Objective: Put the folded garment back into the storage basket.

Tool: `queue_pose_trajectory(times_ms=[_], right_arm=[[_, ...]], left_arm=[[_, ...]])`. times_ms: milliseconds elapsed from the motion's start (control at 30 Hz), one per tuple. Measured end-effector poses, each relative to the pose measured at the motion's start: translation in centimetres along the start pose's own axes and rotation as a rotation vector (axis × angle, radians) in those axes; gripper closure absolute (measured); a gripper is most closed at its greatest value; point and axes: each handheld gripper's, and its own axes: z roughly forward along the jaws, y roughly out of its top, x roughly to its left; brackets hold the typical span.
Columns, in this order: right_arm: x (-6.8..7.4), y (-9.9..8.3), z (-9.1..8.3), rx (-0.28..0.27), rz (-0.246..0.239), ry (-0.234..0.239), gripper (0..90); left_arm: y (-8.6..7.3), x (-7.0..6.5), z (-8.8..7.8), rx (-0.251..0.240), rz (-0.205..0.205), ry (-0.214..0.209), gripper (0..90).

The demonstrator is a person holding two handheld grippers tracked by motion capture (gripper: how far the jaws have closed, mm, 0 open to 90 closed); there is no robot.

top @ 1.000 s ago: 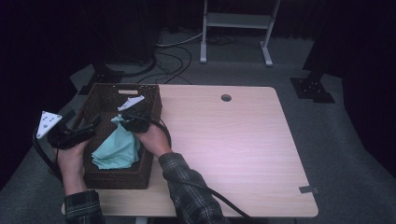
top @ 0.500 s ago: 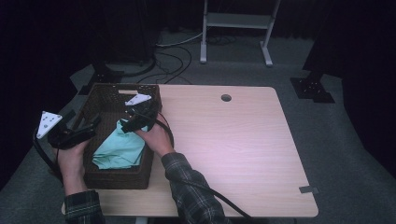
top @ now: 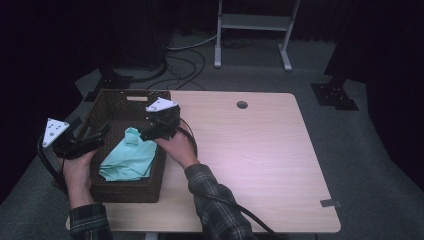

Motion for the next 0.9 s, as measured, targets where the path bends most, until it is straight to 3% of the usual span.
queue_pose_trajectory(times_ms=[333,500,533,567,667,700,833,867,900], right_arm=[[-2.6,-1.7,-4.6,-0.02,0.001,-0.027,0.0],[-5.1,-3.9,-8.1,0.004,-0.01,-0.058,0.0],[-5.1,-3.9,-8.1,0.004,-0.01,-0.058,0.0],[-6.0,-4.8,-9.4,0.015,-0.013,-0.067,0.0],[-6.8,-5.7,-10.8,0.017,-0.01,-0.079,0.0],[-7.6,-6.6,-12.3,0.017,-0.005,-0.091,0.0],[-9.0,-8.2,-15.4,0.006,0.007,-0.107,0.0],[-9.0,-8.2,-15.4,0.006,0.007,-0.107,0.0],[-9.6,-9.2,-16.9,0.001,0.01,-0.112,0.0]], left_arm=[[0.0,-0.1,0.1,0.009,0.017,0.007,0.0],[0.0,-0.2,0.1,0.01,0.024,0.013,0.0],[0.0,-0.2,0.1,0.01,0.024,0.013,0.0],[0.0,-0.3,0.2,0.011,0.029,0.016,0.0],[0.0,-0.3,0.2,0.012,0.036,0.017,0.0],[0.0,-0.3,0.2,0.013,0.04,0.019,0.0],[0.0,-0.4,0.2,0.015,0.039,0.015,0.0],[0.0,-0.4,0.2,0.015,0.039,0.015,0.0],[0.0,-0.4,0.2,0.018,0.043,0.017,0.0]])
